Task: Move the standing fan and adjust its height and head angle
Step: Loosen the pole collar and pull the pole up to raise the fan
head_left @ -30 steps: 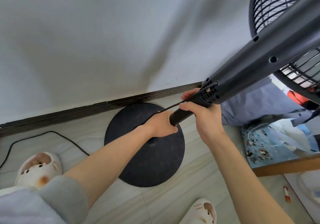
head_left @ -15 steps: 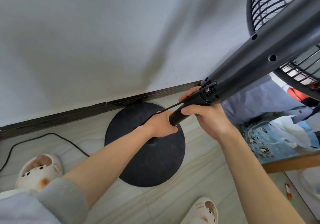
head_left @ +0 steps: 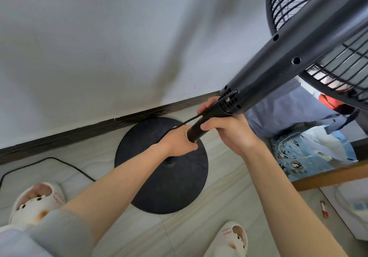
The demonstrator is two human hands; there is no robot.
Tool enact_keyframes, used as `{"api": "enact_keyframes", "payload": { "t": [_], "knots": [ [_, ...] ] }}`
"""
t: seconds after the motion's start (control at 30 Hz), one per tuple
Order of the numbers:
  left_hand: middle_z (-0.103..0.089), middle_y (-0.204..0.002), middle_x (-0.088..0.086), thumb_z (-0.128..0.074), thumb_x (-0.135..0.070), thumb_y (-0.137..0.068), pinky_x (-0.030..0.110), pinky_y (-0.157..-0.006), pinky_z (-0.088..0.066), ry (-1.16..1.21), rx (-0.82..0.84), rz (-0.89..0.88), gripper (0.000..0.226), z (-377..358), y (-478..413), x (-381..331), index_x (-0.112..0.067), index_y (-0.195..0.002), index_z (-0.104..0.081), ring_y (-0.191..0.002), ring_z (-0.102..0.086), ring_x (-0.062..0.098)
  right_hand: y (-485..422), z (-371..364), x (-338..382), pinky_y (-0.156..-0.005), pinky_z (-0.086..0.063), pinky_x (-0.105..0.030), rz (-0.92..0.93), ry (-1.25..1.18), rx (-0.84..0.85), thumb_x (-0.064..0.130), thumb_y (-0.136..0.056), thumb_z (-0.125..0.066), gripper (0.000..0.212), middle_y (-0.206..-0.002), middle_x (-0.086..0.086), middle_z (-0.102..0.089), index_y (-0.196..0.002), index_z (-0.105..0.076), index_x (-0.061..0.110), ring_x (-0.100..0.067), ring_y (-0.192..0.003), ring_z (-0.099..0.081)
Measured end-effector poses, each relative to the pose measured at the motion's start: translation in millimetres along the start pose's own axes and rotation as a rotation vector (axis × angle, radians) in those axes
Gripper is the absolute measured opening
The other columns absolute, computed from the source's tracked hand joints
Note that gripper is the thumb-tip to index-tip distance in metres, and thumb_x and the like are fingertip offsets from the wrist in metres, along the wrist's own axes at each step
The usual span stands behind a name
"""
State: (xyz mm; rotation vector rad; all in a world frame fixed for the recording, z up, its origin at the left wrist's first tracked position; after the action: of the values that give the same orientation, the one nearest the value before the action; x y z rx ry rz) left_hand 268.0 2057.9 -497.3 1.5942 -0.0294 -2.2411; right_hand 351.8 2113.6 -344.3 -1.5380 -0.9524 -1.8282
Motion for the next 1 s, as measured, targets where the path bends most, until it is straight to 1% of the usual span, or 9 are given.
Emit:
{"api": "enact_keyframes", "payload": {
  "t": [0.2, 0.27, 0.4, 0.47, 0.57, 0.63, 0.73, 0.87, 1.0],
  "knots": [
    [-0.058, -0.057, -0.007, -0.064, -0.032, -0.066, 0.038, -0.058, -0.052, -0.017, 0.007, -0.045, 0.016, -1.8, -3.0, -2.0, -0.04, -0.063, -0.051, -0.054, -0.057, 0.012, 9.5, -12.8, -21.5, -0.063, -0.051, -0.014, 0.125, 0.052, -0.549, 0.005, -0.071, -0.084, 0.024, -0.068, 0.016, -0.067, -0.086, -0.067, 0.011, -0.001, -0.068, -0.065],
    [-0.06, -0.06, -0.007, -0.064, -0.034, -0.063, 0.038, -0.059, -0.053, -0.012, -0.005, -0.038, 0.013, -0.9, -3.7, 1.0, -0.039, -0.065, -0.052, -0.054, -0.058, 0.01, 4.7, -13.1, -17.0, -0.066, -0.052, -0.016, 0.121, -0.004, -0.472, 0.0, -0.068, -0.081, 0.022, -0.072, 0.009, -0.069, -0.079, -0.068, 0.014, -0.007, -0.072, -0.066],
    [-0.065, -0.07, -0.015, -0.064, -0.038, -0.06, 0.032, -0.06, -0.053, -0.005, -0.024, -0.016, 0.019, -1.7, -3.4, 6.4, -0.043, -0.076, -0.056, -0.058, -0.062, 0.006, -0.2, -0.8, -2.7, -0.083, -0.051, -0.037, 0.016, 0.035, 0.029, -0.006, -0.063, -0.073, 0.036, -0.094, -0.008, -0.066, -0.076, -0.073, 0.028, -0.022, -0.094, -0.061],
    [-0.065, -0.068, -0.015, -0.065, -0.036, -0.062, 0.031, -0.06, -0.053, -0.01, -0.018, -0.016, 0.018, -2.8, -3.6, 4.4, -0.044, -0.075, -0.055, -0.057, -0.061, 0.006, 2.6, 2.2, -6.7, -0.083, -0.051, -0.034, 0.031, 0.055, -0.074, -0.002, -0.062, -0.074, 0.033, -0.094, -0.006, -0.068, -0.079, -0.073, 0.025, -0.021, -0.094, -0.063],
    [-0.059, -0.058, -0.009, -0.066, -0.03, -0.069, 0.034, -0.056, -0.05, -0.012, -0.008, -0.039, 0.017, -2.5, -5.0, 1.3, -0.036, -0.064, -0.051, -0.051, -0.056, 0.006, 9.8, -7.8, -20.7, -0.069, -0.055, -0.019, 0.081, 0.103, -0.512, 0.012, -0.065, -0.083, 0.031, -0.078, 0.014, -0.071, -0.091, -0.067, 0.013, -0.005, -0.078, -0.068],
    [-0.055, -0.054, -0.008, -0.068, -0.028, -0.072, 0.036, -0.055, -0.048, -0.014, -0.008, -0.049, 0.024, -2.0, -5.5, 1.2, -0.034, -0.06, -0.048, -0.05, -0.053, 0.009, 11.9, -15.8, -29.3, -0.063, -0.052, -0.012, 0.106, 0.101, -0.627, 0.015, -0.069, -0.086, 0.03, -0.072, 0.021, -0.07, -0.09, -0.065, 0.018, 0.002, -0.07, -0.067],
    [-0.056, -0.056, -0.008, -0.065, -0.029, -0.066, 0.031, -0.054, -0.045, 0.001, -0.007, -0.039, 0.018, 0.1, -4.2, 3.5, -0.039, -0.061, -0.052, -0.052, -0.053, 0.009, 2.1, -9.3, -16.9, -0.062, -0.051, -0.017, 0.104, 0.061, -0.384, 0.003, -0.064, -0.081, 0.027, -0.071, 0.011, -0.069, -0.07, -0.07, 0.027, -0.004, -0.07, -0.065],
    [-0.066, -0.069, 0.0, -0.065, -0.031, -0.064, 0.035, -0.061, -0.052, 0.015, -0.004, -0.01, 0.013, -2.5, -1.4, 5.7, -0.035, -0.071, -0.054, -0.059, -0.061, 0.013, -2.0, 2.4, -1.0, -0.086, -0.049, -0.043, 0.002, 0.029, 0.171, -0.011, -0.06, -0.071, 0.045, -0.095, -0.004, -0.068, -0.077, -0.073, 0.03, -0.027, -0.103, -0.058],
    [-0.065, -0.066, -0.002, -0.064, -0.033, -0.063, 0.04, -0.064, -0.056, -0.016, -0.004, -0.008, 0.012, -2.6, -3.2, 0.8, -0.035, -0.07, -0.054, -0.061, -0.064, 0.017, 6.6, 0.4, -10.4, -0.076, -0.053, -0.026, 0.084, -0.009, -0.243, 0.004, -0.066, -0.081, 0.027, -0.086, 0.006, -0.072, -0.082, -0.069, 0.022, -0.013, -0.088, -0.067]
  ]
}}
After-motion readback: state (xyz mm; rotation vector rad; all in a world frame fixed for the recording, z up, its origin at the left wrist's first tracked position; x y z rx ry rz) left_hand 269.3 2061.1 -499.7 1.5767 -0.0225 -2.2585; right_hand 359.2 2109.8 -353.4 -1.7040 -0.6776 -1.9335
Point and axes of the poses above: each hand's wrist, its own y-axis away from the middle knuckle, its own z-axis out of the back of the hand, x = y × z, the point moved 4 cm from there along -y, towards the middle knuckle
